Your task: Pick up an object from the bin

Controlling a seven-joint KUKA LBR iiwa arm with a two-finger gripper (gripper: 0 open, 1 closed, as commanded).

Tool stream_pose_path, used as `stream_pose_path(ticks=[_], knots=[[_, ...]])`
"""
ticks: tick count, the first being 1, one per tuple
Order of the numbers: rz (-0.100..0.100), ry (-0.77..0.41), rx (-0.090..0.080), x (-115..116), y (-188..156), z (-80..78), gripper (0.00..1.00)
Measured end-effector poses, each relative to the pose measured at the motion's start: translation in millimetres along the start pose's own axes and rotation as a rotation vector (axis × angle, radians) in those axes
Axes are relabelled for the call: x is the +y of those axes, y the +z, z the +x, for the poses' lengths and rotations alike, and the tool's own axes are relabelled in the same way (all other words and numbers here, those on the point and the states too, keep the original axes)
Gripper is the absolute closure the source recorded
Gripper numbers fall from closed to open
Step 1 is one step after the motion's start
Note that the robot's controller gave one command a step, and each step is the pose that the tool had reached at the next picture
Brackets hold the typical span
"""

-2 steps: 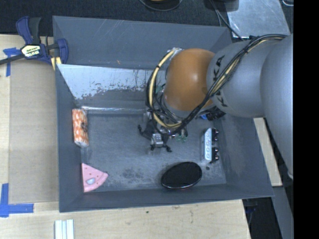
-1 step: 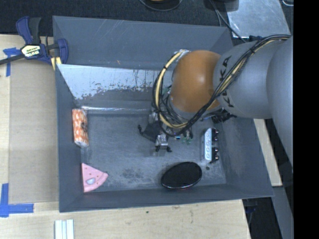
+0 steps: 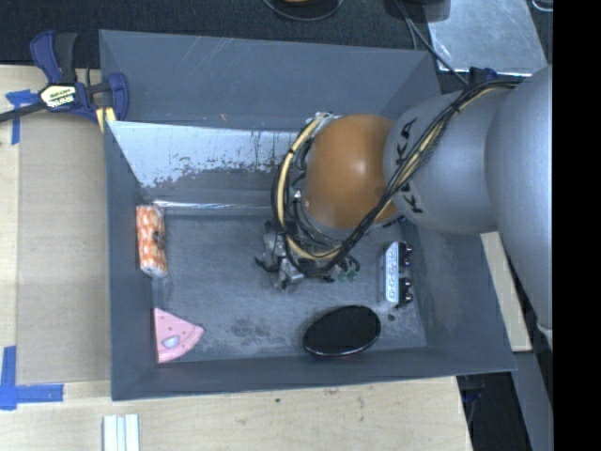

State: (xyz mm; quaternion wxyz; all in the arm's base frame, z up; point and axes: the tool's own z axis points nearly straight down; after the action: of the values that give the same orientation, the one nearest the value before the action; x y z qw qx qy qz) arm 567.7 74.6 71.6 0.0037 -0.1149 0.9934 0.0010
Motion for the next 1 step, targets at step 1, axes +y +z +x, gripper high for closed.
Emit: stream_pose_path(ticks=[1], knots=[[0.0, 0.001, 0.0, 0.0, 0.0, 0.0, 1.0]])
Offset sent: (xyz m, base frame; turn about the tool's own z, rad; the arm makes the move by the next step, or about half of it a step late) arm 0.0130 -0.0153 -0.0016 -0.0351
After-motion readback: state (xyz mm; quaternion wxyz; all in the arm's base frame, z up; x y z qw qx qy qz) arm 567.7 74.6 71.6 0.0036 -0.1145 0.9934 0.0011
